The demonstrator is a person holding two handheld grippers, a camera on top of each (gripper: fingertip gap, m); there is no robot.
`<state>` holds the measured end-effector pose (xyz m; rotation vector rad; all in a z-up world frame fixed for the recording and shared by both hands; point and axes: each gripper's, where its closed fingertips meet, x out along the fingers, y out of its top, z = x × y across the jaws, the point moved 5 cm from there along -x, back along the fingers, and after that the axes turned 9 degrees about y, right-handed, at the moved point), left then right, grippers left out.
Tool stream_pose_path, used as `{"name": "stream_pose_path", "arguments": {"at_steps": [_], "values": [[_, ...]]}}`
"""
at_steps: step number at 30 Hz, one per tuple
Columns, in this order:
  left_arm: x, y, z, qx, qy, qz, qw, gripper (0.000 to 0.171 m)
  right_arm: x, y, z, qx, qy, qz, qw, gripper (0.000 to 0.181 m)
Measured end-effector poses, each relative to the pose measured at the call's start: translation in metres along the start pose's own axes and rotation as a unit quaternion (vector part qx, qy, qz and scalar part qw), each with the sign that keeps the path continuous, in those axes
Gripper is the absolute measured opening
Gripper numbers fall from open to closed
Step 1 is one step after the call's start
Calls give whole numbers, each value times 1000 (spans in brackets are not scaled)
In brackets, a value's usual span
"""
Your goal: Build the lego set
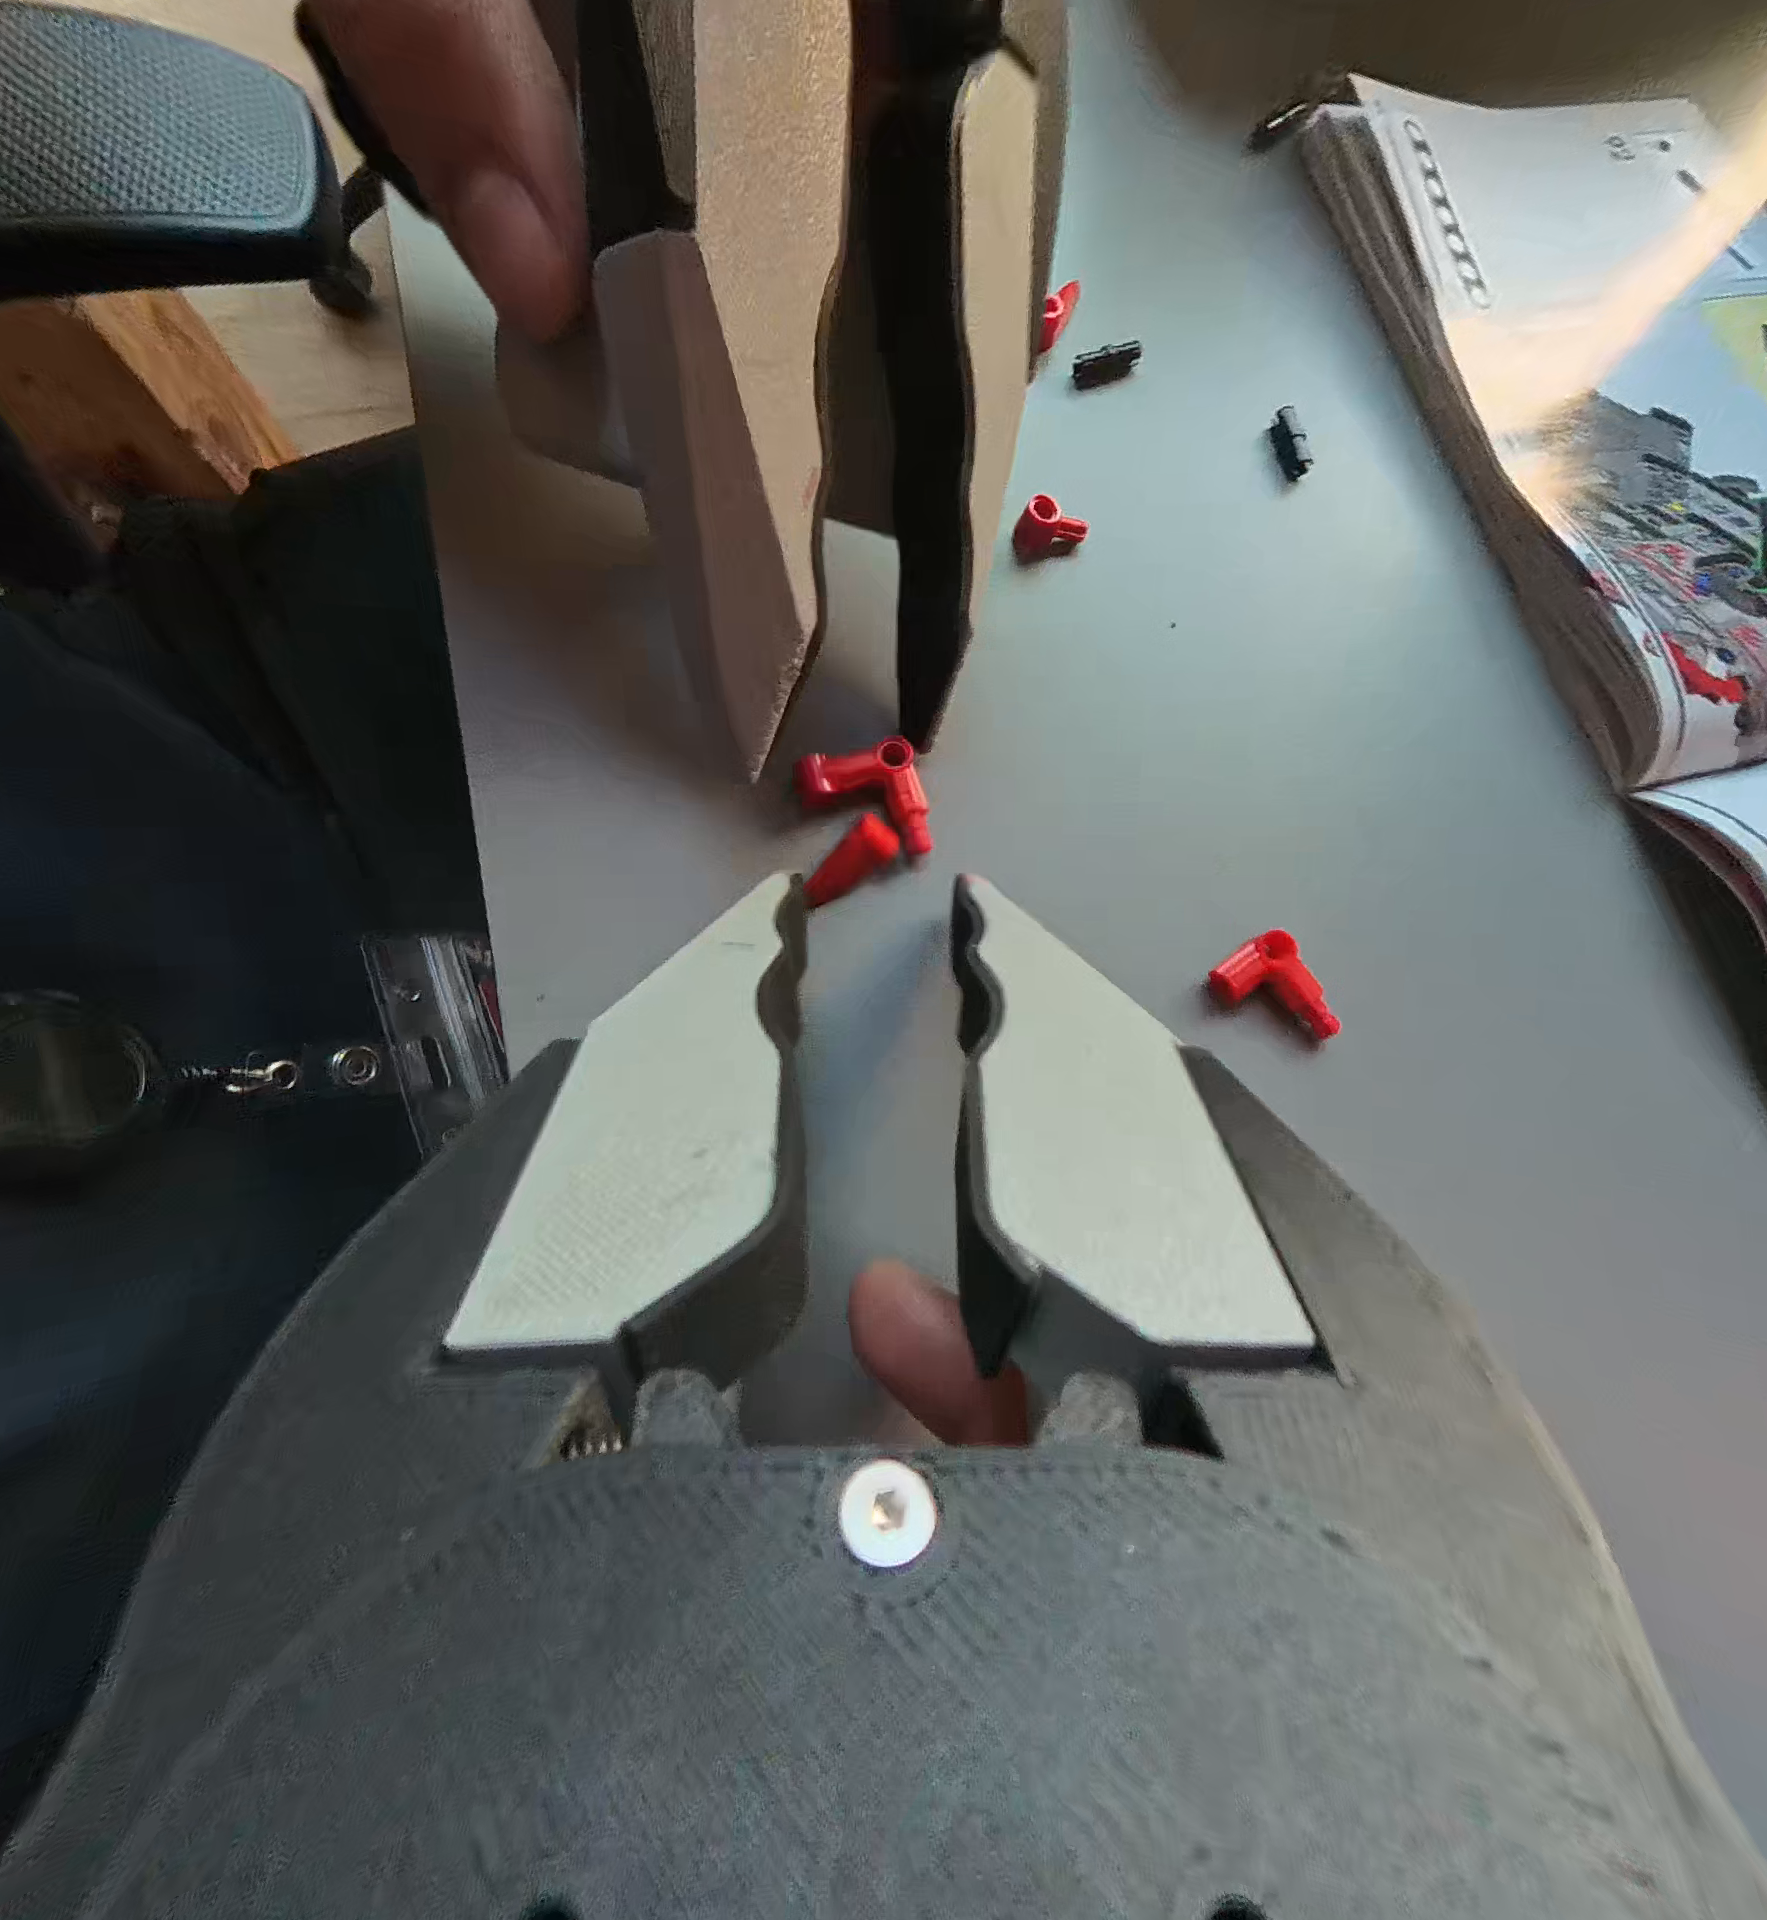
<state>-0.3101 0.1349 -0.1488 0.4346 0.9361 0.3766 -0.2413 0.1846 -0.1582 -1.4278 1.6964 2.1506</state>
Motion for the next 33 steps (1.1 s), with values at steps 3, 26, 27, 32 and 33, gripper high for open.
{"name": "stream_pose_path", "arguments": {"at_steps": [3,26,27,32,33], "values": [[-3,0,-1,21,25,3,999,44,1,-2,-2,-11,27,-6,1000,0],[18,-1,5,88,-1,-17,996,5,-12,-5,24,-82,-29,-42,995,13],[19,-1,6,94,-6,-17,995,5,-11,-6,26,-94,-36,-52,994,13],[19,1,9,100,-19,-21,995,13,-15,-10,47,-130,-82,-89,984,8],[17,2,10,99,-17,-16,995,22,-17,-10,48,-120,-82,-90,985,10]]}}
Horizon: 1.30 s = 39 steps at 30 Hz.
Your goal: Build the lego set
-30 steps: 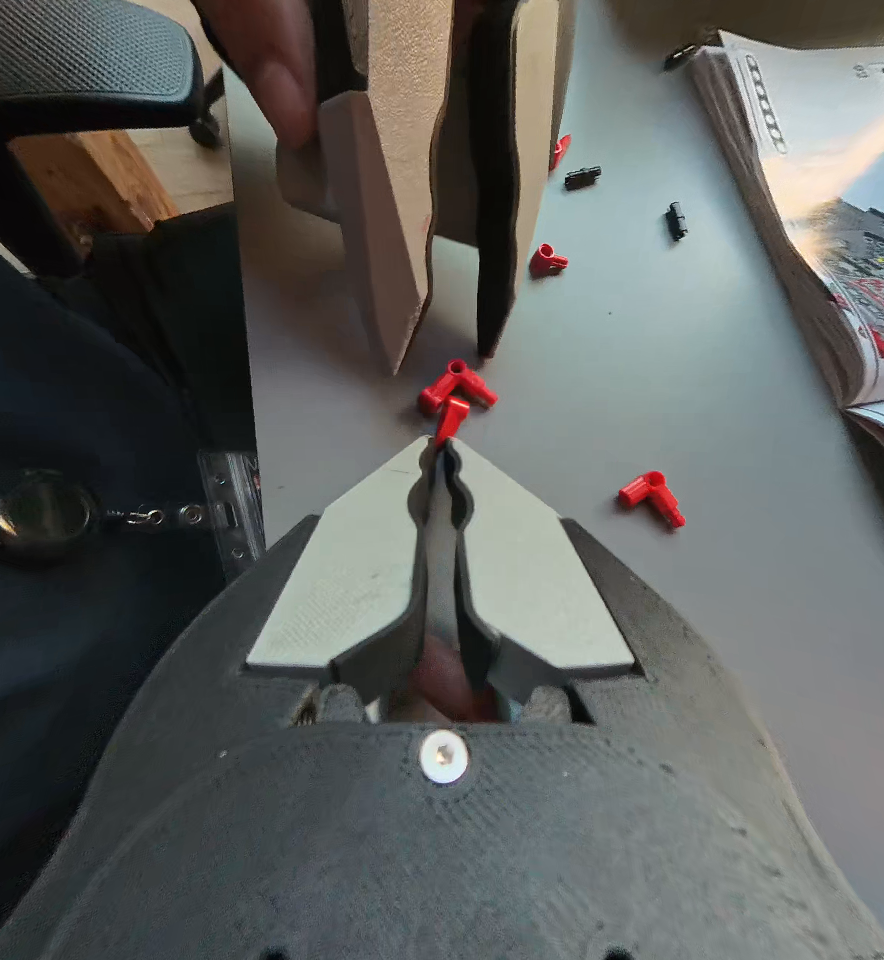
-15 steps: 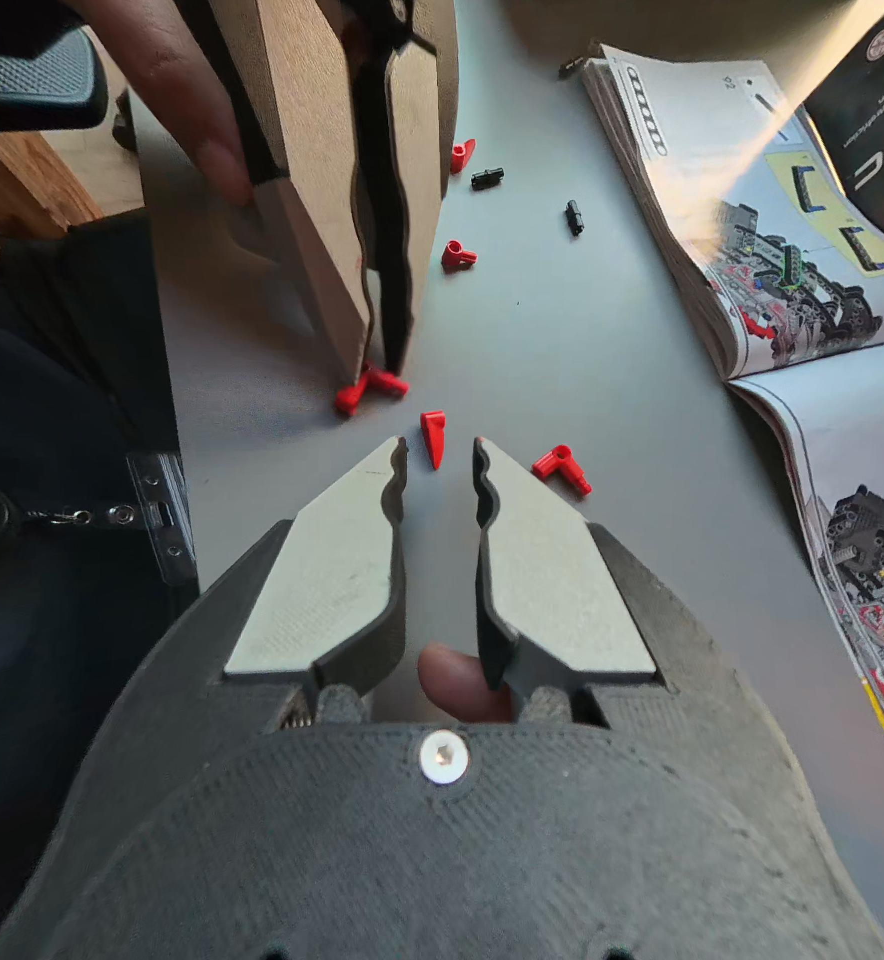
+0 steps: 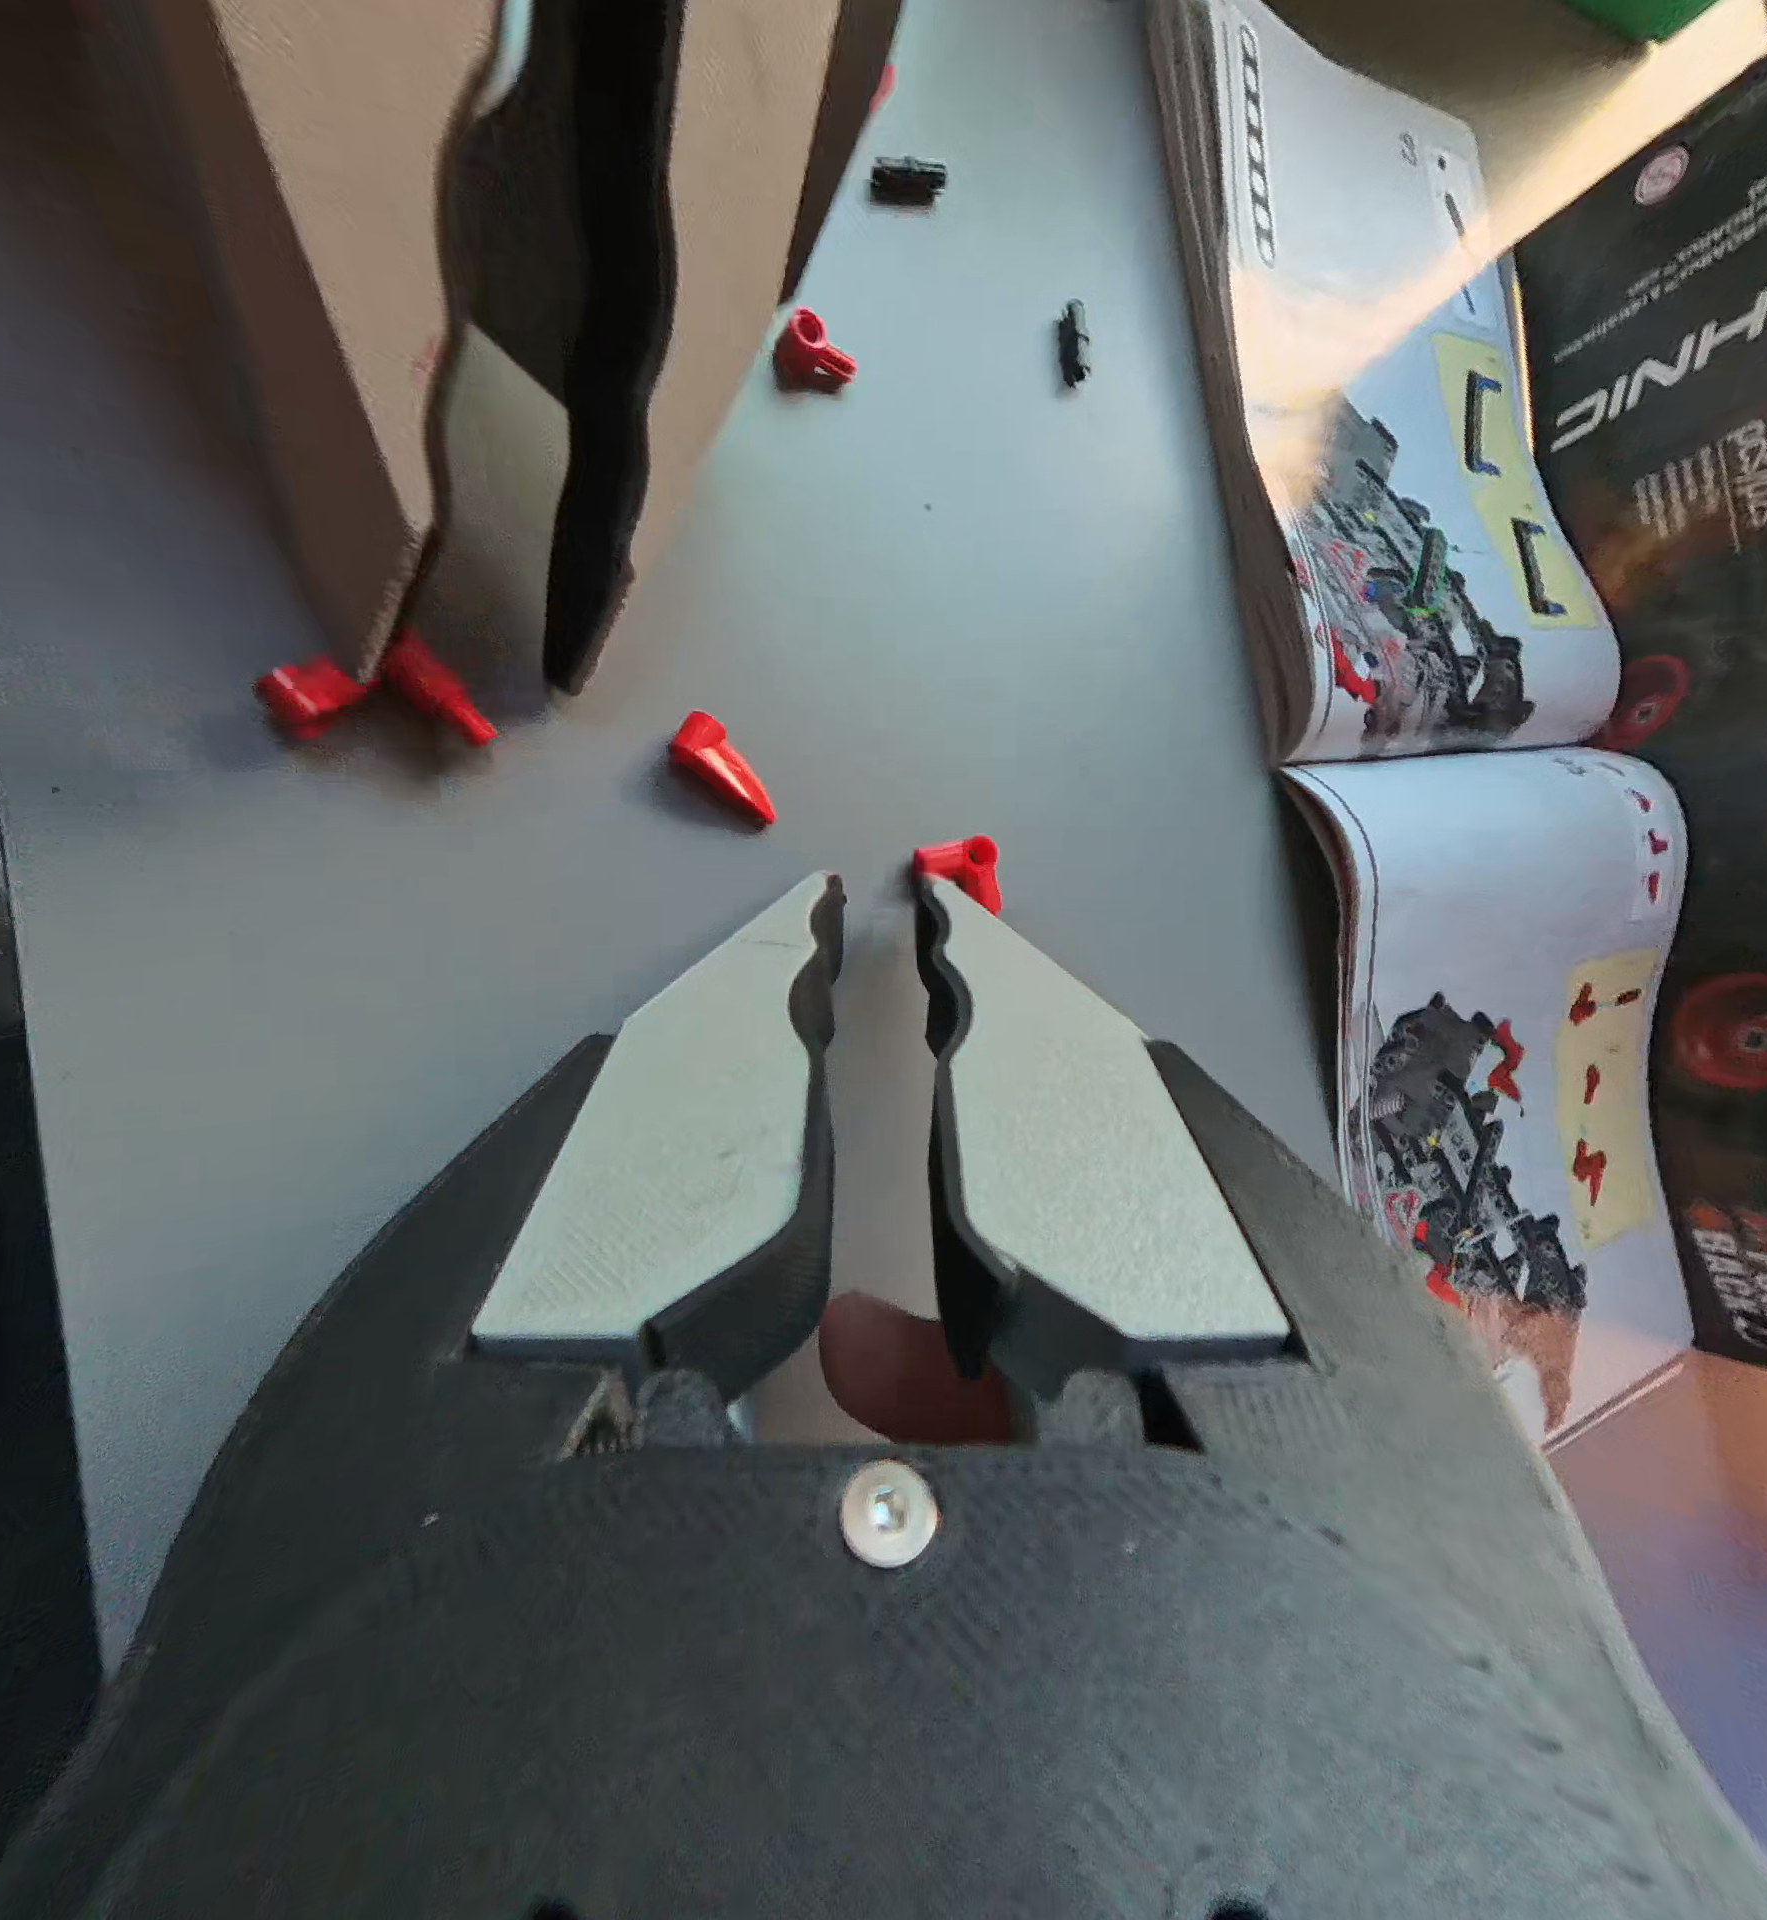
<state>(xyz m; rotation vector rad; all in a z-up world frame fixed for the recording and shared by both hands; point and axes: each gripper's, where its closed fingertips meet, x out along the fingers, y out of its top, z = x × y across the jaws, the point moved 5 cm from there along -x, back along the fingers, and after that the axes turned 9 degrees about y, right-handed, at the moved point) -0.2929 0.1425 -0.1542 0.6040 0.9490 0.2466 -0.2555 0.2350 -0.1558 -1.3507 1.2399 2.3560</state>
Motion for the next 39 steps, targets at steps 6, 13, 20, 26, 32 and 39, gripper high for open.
{"name": "stream_pose_path", "arguments": {"at_steps": [6,13,20,26,32,39], "values": [[-16,9,-9,36,58,27,997,25,-9,12,-18,87,60,86,991,14],[-23,3,-19,22,77,36,996,26,13,24,-25,59,31,56,996,7],[-19,4,-22,51,91,76,992,25,8,20,-18,70,12,84,994,4],[-21,33,-12,92,77,173,977,38,-42,40,-2,215,160,362,893,3],[-39,56,17,110,-92,265,954,0,-61,38,2,235,242,466,818,3],[-32,62,3,53,-100,248,962,33,-73,38,5,234,267,512,782,3]]}}
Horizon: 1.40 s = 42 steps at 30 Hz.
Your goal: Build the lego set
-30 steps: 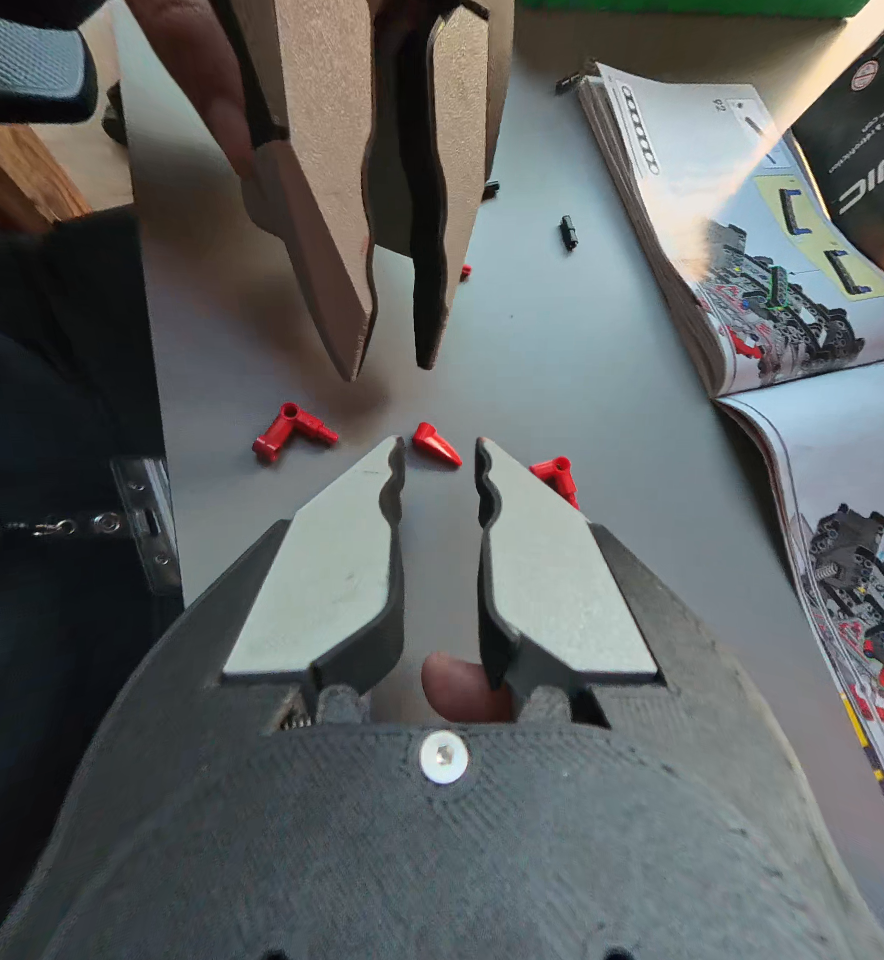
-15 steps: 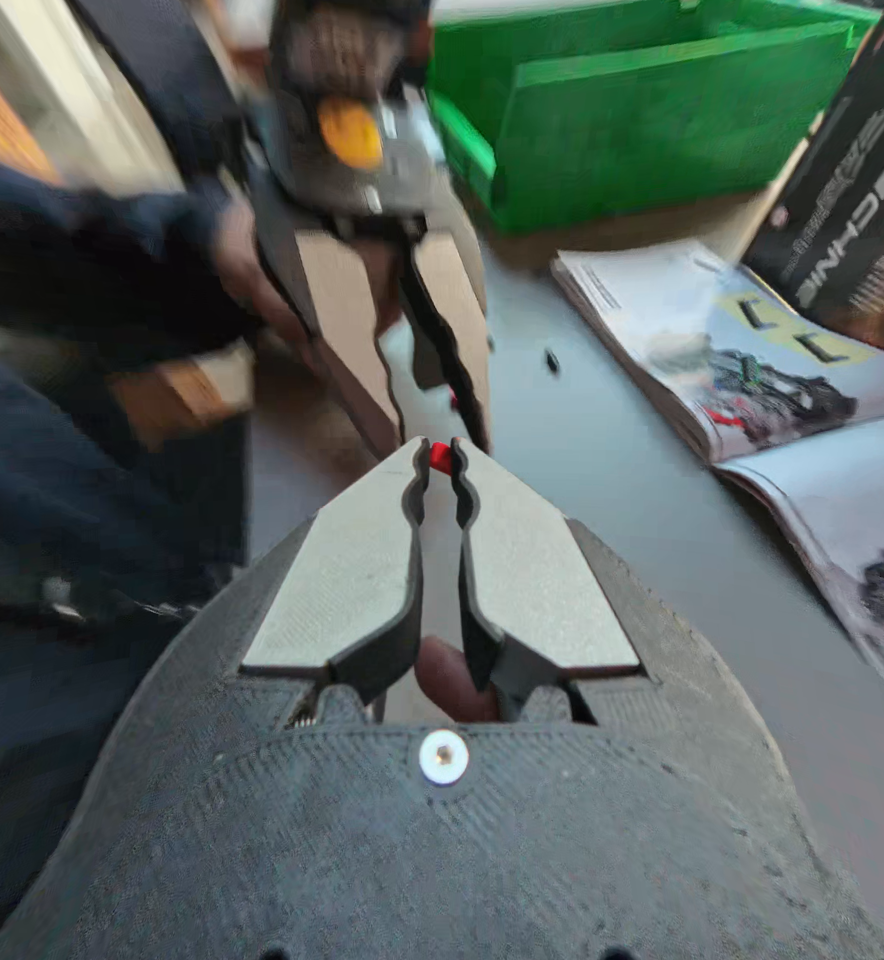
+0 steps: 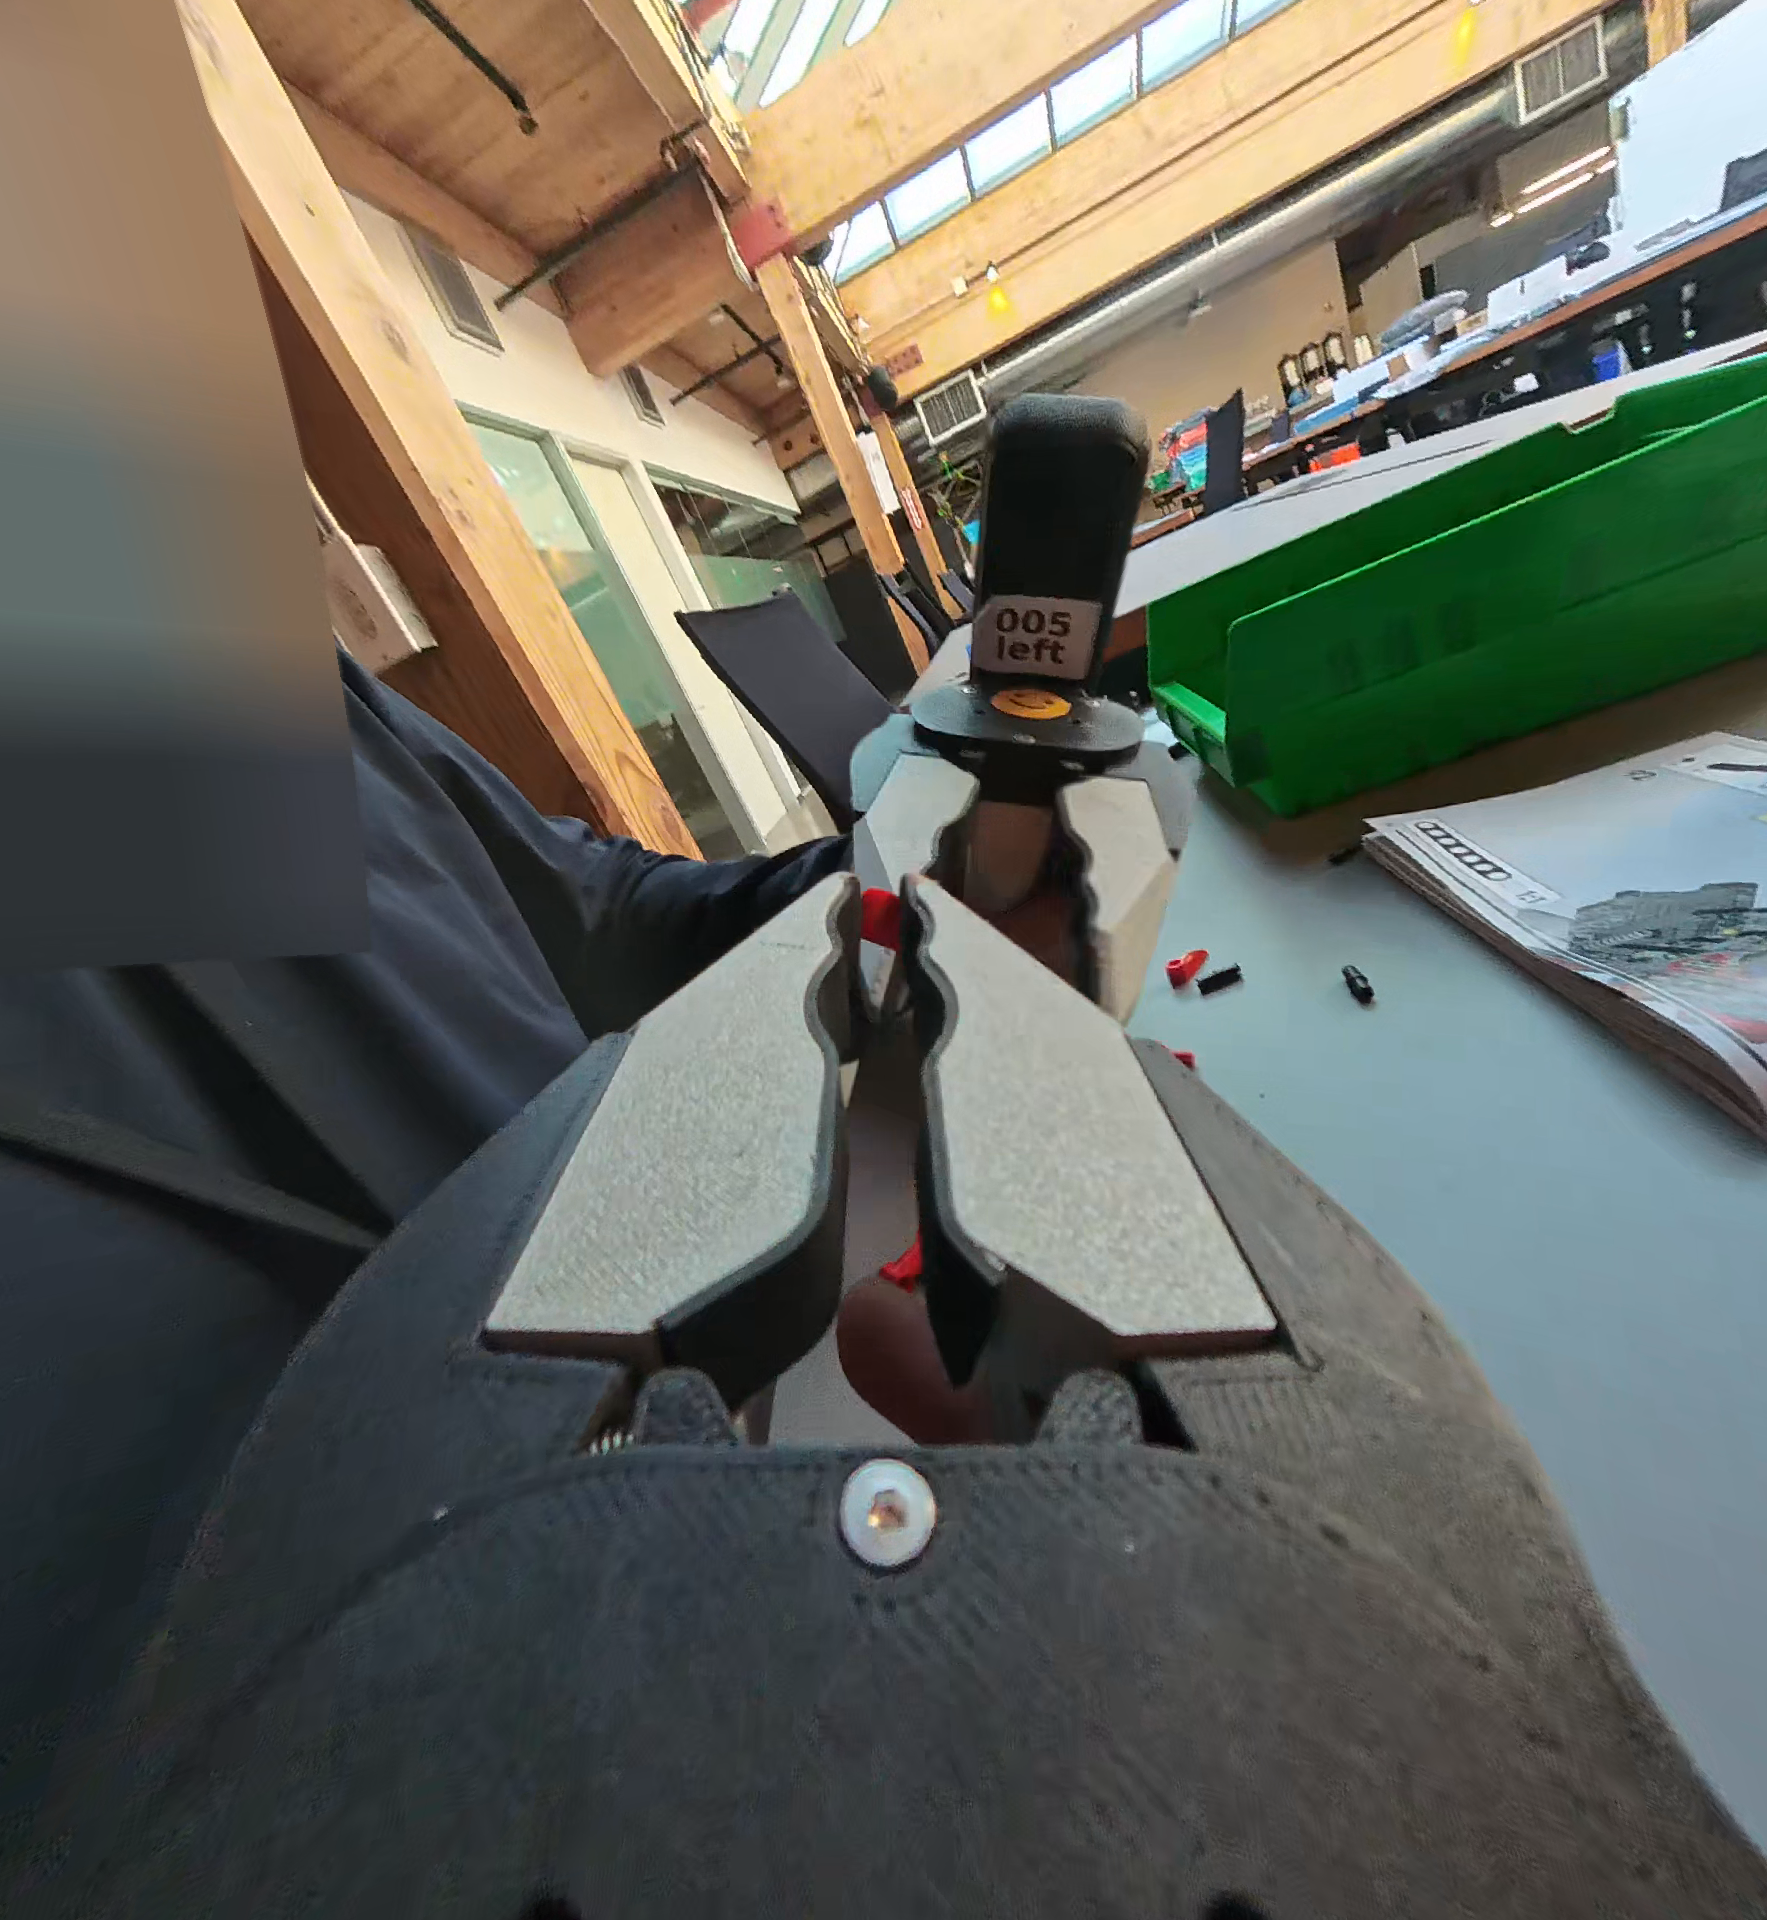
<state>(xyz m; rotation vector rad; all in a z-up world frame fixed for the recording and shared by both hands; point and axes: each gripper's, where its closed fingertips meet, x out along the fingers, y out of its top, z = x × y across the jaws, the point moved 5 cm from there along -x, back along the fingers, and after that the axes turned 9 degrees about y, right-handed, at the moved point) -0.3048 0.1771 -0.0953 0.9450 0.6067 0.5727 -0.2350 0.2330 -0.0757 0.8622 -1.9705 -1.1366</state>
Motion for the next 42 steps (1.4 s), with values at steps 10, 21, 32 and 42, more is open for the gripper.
{"name": "stream_pose_path", "arguments": {"at_steps": [10,21,32,42], "values": [[12,18,9,-66,-82,51,993,15,-6,5,4,33,39,55,997,3],[10,2,-8,-87,-27,-15,996,1,-17,-5,18,-16,-57,-62,996,1],[6,-28,-6,20,51,-224,973,1,0,-36,21,-81,-114,-308,941,2],[4,-33,-2,32,51,-248,967,0,4,-48,17,-56,-96,-333,936,10]]}}
